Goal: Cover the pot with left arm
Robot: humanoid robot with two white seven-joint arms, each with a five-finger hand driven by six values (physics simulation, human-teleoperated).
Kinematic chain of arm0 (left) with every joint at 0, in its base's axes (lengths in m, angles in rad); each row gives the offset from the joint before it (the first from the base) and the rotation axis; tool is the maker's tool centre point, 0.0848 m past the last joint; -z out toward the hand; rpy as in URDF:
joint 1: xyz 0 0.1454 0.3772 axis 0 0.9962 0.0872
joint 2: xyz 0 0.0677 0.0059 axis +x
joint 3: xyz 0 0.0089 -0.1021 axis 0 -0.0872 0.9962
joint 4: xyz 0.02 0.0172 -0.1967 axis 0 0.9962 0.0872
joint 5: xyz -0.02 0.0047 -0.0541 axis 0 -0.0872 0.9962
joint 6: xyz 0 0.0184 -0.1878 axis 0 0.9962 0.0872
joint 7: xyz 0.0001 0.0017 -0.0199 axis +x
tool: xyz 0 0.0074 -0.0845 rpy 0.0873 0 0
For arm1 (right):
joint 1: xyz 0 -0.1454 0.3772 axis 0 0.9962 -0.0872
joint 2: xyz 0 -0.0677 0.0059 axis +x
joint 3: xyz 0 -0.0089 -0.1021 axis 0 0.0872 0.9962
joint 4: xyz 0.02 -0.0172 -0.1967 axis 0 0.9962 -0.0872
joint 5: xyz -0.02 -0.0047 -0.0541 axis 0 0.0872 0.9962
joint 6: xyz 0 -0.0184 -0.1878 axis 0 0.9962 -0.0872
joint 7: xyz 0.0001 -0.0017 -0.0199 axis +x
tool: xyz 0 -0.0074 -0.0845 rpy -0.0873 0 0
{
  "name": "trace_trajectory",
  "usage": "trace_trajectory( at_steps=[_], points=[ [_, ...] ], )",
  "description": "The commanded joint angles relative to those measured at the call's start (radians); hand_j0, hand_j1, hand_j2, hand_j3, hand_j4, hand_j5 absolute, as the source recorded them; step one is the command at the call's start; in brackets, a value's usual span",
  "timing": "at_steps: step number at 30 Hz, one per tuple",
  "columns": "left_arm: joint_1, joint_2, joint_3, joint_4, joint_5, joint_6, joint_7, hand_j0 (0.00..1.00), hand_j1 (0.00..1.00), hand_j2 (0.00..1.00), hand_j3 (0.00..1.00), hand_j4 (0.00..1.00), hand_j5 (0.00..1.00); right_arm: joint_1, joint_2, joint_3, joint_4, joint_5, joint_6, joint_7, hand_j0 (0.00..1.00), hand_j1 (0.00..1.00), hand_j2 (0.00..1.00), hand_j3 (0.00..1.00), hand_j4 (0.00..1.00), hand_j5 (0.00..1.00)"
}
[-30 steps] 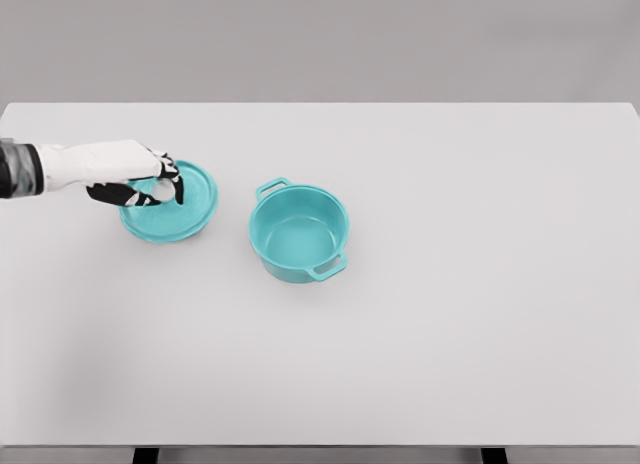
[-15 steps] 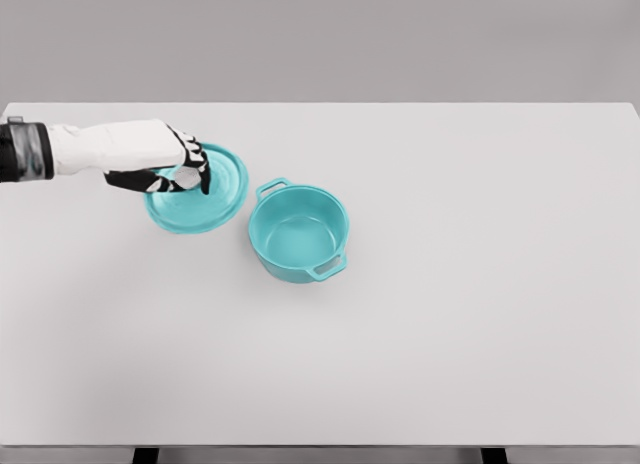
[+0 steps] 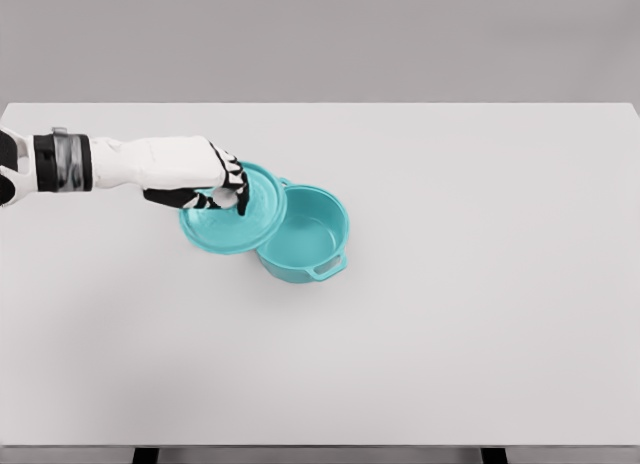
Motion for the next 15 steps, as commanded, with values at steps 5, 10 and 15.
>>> trace_trajectory(
  at_steps=[5,10,15],
  points=[
    [-0.032,-0.057,-0.049,0.011,0.001,0.003,0.001,0.51,0.51,0.51,0.51,0.51,0.51,0.000,0.000,0.000,0.000,0.001,0.000,0.000,1.00,1.00,1.00,1.00,1.00,1.00],
    [-0.046,-0.098,-0.065,0.021,0.003,0.003,0.000,0.51,0.51,0.51,0.51,0.51,0.51,0.000,0.000,0.000,0.000,-0.001,0.000,0.000,1.00,1.00,1.00,1.00,1.00,1.00],
    [-0.060,-0.135,-0.066,0.045,0.001,0.003,0.000,0.51,0.51,0.51,0.51,0.51,0.51,0.000,0.000,0.000,0.000,0.001,0.000,0.000,1.00,1.00,1.00,1.00,1.00,1.00]
  ],
)
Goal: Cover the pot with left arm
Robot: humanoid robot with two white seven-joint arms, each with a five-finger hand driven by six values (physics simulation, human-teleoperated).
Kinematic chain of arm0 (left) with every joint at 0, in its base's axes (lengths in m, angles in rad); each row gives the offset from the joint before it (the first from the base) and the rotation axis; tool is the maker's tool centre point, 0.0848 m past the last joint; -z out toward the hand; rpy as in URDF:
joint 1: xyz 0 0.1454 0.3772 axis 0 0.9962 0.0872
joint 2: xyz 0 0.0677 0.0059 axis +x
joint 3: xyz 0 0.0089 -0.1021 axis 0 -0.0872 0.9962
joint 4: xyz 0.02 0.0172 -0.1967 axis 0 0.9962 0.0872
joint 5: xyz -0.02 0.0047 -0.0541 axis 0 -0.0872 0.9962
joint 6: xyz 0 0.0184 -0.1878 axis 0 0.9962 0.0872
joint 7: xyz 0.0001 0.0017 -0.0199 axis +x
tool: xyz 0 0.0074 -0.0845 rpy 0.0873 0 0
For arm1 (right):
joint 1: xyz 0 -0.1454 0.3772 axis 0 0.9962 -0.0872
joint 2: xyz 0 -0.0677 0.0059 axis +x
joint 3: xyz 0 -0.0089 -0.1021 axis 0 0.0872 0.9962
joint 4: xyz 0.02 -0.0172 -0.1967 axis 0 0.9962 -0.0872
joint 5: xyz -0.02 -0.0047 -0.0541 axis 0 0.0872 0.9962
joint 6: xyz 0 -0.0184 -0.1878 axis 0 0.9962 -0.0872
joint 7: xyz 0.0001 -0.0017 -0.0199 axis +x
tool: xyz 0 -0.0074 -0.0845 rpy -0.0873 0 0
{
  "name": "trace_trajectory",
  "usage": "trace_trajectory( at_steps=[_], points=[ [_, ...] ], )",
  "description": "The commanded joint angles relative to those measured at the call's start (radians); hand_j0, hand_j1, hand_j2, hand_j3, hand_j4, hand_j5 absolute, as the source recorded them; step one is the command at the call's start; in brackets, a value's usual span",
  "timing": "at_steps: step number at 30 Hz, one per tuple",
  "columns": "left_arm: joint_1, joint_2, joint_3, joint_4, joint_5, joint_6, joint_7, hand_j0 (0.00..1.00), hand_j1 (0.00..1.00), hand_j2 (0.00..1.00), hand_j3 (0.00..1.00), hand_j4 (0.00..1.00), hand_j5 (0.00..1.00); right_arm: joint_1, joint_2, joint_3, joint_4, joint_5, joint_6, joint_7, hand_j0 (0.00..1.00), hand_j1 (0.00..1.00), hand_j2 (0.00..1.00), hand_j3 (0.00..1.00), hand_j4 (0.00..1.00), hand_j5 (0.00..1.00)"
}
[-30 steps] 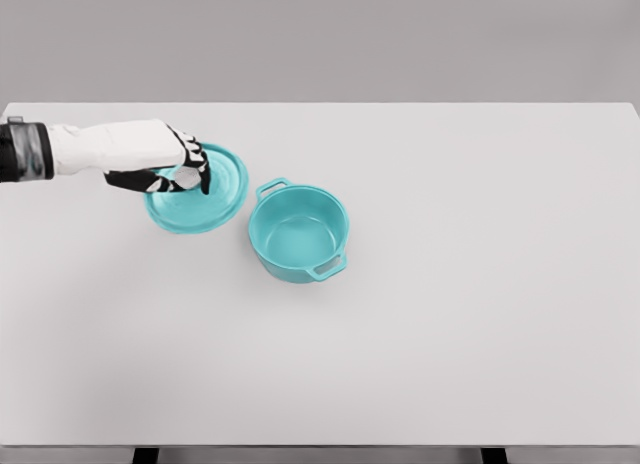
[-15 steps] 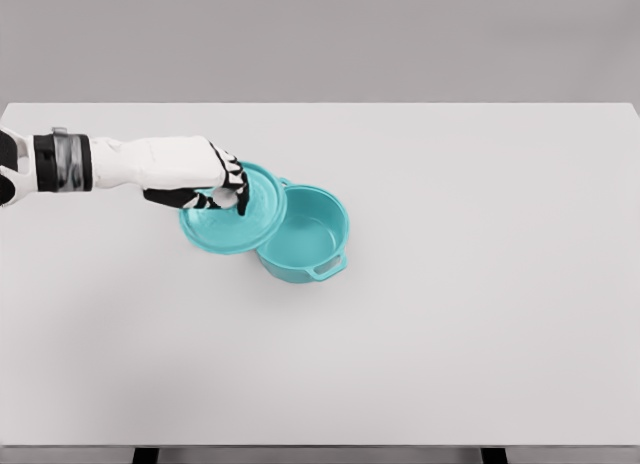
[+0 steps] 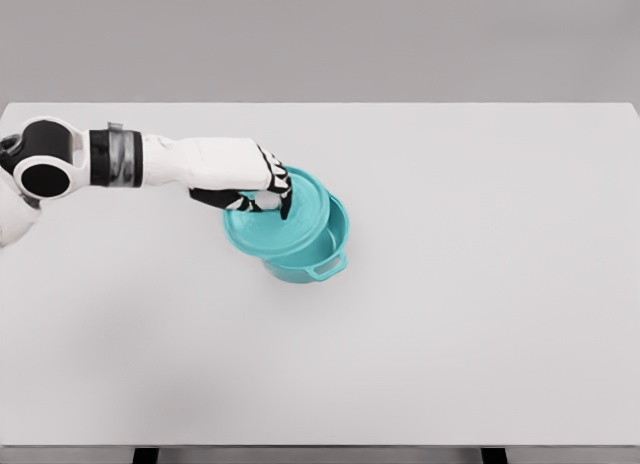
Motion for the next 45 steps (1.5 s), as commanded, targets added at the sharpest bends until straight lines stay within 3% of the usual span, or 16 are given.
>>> trace_trajectory(
  at_steps=[1,22,45],
  points=[
    [0.000,-0.030,-0.001,0.020,0.006,0.003,-0.001,0.52,0.52,0.52,0.52,0.52,0.52,0.000,0.000,0.000,0.000,0.001,0.000,0.000,1.00,1.00,1.00,1.00,1.00,1.00],
    [-0.018,-0.077,-0.053,0.081,-0.006,0.003,-0.001,0.52,0.52,0.52,0.52,0.52,0.52,0.000,0.000,0.000,0.000,0.001,0.000,0.000,1.00,1.00,1.00,1.00,1.00,1.00],
    [-0.012,-0.122,-0.059,0.120,-0.031,0.003,-0.002,0.52,0.52,0.52,0.52,0.52,0.52,0.000,0.000,0.000,0.000,0.001,-0.002,0.000,1.00,1.00,1.00,1.00,1.00,1.00]
  ],
)
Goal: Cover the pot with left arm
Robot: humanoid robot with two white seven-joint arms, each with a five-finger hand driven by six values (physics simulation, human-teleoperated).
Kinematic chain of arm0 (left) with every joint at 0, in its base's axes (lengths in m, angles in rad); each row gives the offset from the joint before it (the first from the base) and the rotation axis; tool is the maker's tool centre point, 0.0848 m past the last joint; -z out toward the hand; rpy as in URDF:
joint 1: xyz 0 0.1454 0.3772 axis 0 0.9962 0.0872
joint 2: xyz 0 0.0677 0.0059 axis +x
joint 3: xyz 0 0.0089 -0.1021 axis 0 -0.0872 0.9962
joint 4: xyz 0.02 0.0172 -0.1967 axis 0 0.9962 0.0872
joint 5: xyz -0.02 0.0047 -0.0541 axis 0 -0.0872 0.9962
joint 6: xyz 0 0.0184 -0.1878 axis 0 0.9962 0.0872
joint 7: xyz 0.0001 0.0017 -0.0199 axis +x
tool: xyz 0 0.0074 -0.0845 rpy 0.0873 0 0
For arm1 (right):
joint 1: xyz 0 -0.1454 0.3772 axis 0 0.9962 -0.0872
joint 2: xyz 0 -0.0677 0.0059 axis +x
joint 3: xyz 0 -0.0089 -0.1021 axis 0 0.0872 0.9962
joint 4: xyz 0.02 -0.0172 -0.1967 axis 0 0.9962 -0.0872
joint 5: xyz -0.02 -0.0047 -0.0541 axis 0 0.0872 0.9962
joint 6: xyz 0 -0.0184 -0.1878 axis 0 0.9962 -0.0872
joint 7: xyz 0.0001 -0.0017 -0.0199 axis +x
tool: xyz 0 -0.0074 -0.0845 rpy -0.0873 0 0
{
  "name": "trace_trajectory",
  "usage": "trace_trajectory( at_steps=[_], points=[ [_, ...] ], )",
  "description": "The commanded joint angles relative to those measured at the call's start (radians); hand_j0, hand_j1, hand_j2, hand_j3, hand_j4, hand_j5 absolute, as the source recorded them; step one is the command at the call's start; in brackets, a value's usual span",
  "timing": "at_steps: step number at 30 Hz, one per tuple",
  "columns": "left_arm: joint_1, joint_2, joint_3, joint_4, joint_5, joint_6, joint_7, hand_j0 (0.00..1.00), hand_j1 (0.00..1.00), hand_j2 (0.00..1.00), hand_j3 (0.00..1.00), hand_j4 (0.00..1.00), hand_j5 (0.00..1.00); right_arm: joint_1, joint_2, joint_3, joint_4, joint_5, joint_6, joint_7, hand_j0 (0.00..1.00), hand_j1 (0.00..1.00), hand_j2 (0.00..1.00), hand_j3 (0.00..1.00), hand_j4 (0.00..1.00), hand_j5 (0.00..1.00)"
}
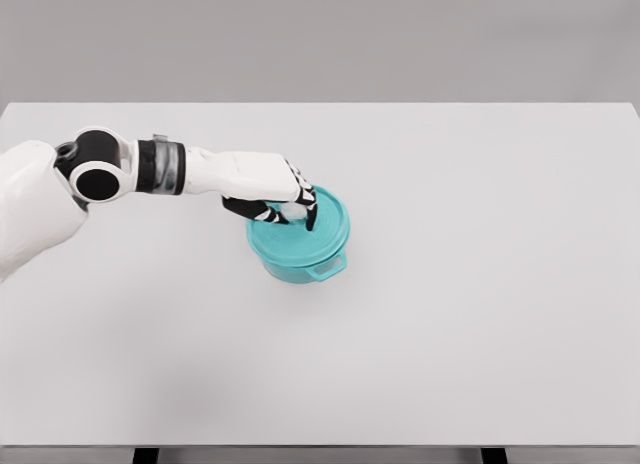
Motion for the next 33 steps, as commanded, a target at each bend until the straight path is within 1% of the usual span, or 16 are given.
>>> trace_trajectory(
  at_steps=[1,5,17,18,19,20,22,27,29,30,33],
  points=[
    [0.000,-0.004,0.001,0.000,0.005,0.002,-0.001,0.52,0.52,0.52,0.52,0.52,0.52,0.000,0.000,0.000,0.000,0.001,0.000,0.000,1.00,1.00,1.00,1.00,1.00,1.00],
    [0.000,-0.005,0.002,0.012,-0.007,0.002,0.001,0.53,0.53,0.53,0.53,0.53,0.53,0.000,0.000,0.000,0.000,0.001,0.000,0.000,1.00,1.00,1.00,1.00,1.00,1.00],
    [0.003,-0.012,0.002,0.020,-0.009,0.002,0.001,0.54,0.54,0.54,0.54,0.54,0.54,0.000,0.000,0.000,0.000,0.001,0.000,0.000,1.00,1.00,1.00,1.00,1.00,1.00],
    [0.003,-0.012,0.002,0.020,-0.009,0.002,0.001,0.57,0.57,0.57,0.57,0.57,0.57,0.000,0.000,0.000,0.000,0.001,0.000,0.000,1.00,1.00,1.00,1.00,1.00,1.00],
    [0.003,-0.012,0.002,0.020,-0.009,0.002,0.001,0.64,0.64,0.64,0.64,0.64,0.64,0.000,0.000,0.000,0.000,0.001,0.000,0.000,1.00,1.00,1.00,1.00,1.00,1.00],
    [0.003,-0.012,0.001,0.020,-0.010,0.002,0.001,0.74,0.74,0.74,0.74,0.74,0.74,0.000,0.000,0.000,0.000,0.001,0.000,0.000,1.00,1.00,1.00,1.00,1.00,1.00],
    [0.003,-0.012,0.001,0.020,-0.010,0.002,0.001,0.77,0.77,0.77,0.77,0.77,0.77,0.000,0.000,0.000,0.000,0.001,0.000,0.000,1.00,1.00,1.00,1.00,1.00,1.00],
    [0.005,-0.010,0.001,0.020,-0.010,0.002,0.001,0.78,0.78,0.78,0.78,0.78,0.78,0.000,0.000,0.000,0.000,0.001,-0.001,0.000,1.00,1.00,1.00,1.00,1.00,1.00],
    [0.005,-0.010,0.001,0.020,-0.010,0.002,0.001,0.83,0.83,0.83,0.83,0.83,0.83,0.000,0.000,0.000,0.000,0.001,0.000,0.000,1.00,1.00,1.00,1.00,1.00,1.00],
    [0.005,-0.009,0.001,0.020,-0.010,0.002,0.001,0.89,0.89,0.89,0.89,0.89,0.89,0.000,0.000,0.000,0.000,0.001,0.000,0.000,1.00,1.00,1.00,1.00,1.00,1.00],
    [0.005,-0.007,0.001,0.020,-0.010,0.002,0.001,0.93,0.93,0.93,0.93,0.93,0.93,0.000,0.000,0.000,0.000,0.001,-0.001,0.000,1.00,1.00,1.00,1.00,1.00,1.00]
  ],
)
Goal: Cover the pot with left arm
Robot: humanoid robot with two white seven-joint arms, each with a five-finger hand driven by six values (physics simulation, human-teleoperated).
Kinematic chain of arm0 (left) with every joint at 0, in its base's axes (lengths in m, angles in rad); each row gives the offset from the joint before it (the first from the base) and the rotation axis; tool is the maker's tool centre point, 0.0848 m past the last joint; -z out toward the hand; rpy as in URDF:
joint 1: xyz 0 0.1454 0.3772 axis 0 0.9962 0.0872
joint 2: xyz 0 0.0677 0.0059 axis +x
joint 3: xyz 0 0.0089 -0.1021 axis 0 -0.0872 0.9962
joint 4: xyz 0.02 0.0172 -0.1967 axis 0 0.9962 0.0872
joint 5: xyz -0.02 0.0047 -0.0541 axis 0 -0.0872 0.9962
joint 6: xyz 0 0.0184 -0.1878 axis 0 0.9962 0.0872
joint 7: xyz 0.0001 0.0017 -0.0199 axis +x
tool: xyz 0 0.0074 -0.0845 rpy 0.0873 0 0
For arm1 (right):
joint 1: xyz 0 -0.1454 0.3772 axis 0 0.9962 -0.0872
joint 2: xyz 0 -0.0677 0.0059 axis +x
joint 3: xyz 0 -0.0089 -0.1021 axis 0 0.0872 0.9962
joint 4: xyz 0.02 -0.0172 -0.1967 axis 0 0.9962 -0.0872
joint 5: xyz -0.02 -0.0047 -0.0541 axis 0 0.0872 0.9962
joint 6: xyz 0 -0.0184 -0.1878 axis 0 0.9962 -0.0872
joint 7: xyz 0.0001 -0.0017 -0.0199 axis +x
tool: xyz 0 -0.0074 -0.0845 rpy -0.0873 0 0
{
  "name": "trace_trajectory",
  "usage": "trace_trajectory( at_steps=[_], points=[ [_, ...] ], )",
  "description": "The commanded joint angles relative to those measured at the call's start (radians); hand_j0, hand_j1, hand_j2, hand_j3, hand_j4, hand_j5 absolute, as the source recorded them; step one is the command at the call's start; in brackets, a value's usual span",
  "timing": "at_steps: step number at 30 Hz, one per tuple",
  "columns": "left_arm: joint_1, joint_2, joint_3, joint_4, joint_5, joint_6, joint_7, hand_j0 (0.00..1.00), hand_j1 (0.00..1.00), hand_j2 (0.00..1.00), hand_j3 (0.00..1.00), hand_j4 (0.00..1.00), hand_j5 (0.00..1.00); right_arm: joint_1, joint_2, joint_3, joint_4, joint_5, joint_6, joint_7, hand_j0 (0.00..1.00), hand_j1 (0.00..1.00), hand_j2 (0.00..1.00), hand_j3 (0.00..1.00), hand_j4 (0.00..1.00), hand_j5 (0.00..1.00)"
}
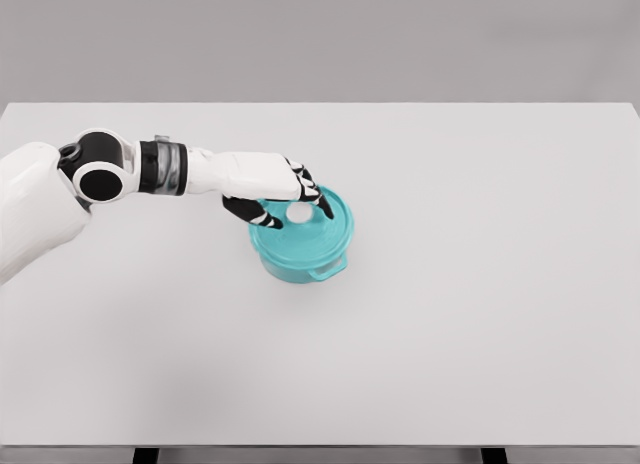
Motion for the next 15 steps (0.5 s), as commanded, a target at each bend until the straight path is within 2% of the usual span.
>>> trace_trajectory(
  at_steps=[1,15],
  points=[
    [0.000,0.002,-0.002,0.002,-0.016,-0.004,-0.001,0.99,0.99,0.99,0.99,0.99,0.99,0.000,0.000,0.000,0.000,0.001,0.000,0.000,1.00,1.00,1.00,1.00,1.00,1.00],
    [-0.003,0.010,0.000,0.002,-0.015,-0.004,-0.001,1.00,1.00,1.00,1.00,1.00,1.00,0.000,0.000,0.000,0.000,0.001,0.000,0.000,1.00,1.00,1.00,1.00,1.00,1.00]
  ],
)
